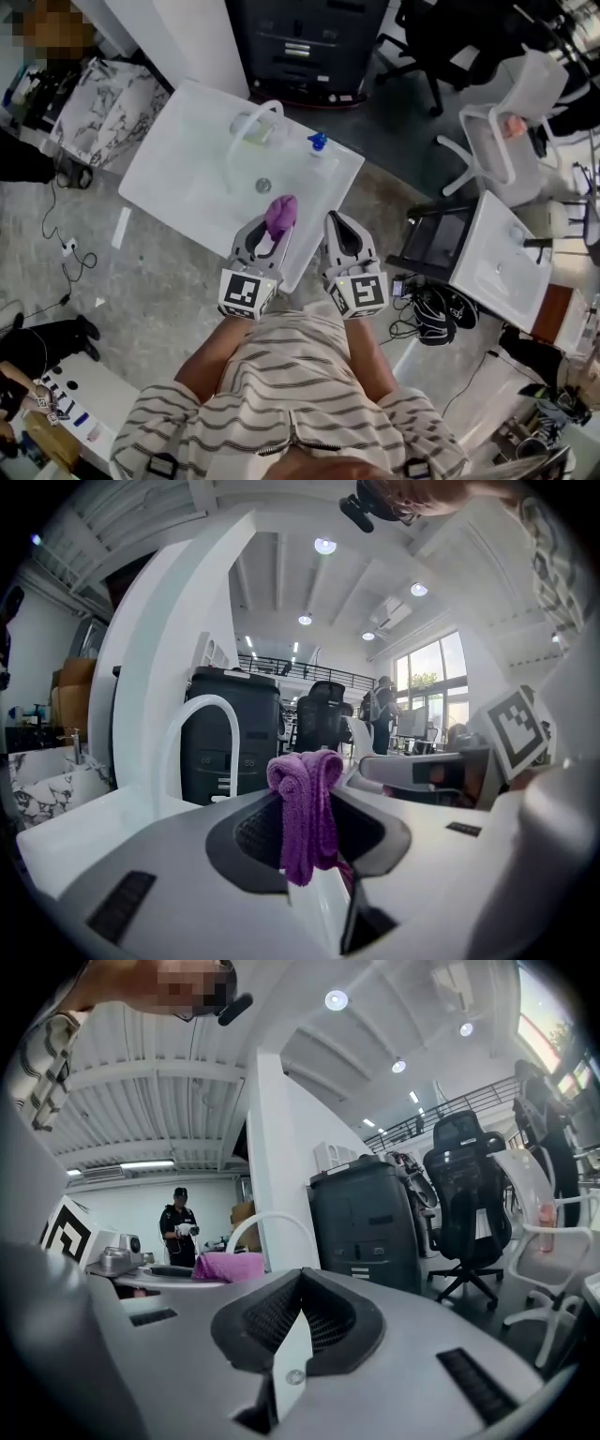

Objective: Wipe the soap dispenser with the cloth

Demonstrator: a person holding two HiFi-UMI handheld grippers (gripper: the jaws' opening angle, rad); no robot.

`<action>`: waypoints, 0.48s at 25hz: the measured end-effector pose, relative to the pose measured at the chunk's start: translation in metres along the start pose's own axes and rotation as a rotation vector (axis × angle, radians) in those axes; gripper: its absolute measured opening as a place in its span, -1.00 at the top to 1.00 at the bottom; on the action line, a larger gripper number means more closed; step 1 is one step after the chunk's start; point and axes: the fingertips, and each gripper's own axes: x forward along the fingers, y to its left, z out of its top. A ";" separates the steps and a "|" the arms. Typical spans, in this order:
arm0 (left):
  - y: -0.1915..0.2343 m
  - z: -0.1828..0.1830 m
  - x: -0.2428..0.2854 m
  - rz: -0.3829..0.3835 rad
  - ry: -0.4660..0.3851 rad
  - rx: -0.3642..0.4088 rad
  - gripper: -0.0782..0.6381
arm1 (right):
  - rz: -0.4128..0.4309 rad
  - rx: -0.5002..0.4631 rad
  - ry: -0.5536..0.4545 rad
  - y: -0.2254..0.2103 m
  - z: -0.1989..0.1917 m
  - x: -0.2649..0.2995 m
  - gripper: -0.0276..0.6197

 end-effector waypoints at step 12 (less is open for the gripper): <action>0.032 -0.020 0.077 0.070 0.058 -0.018 0.44 | -0.024 -0.018 0.078 -0.060 -0.036 0.088 0.89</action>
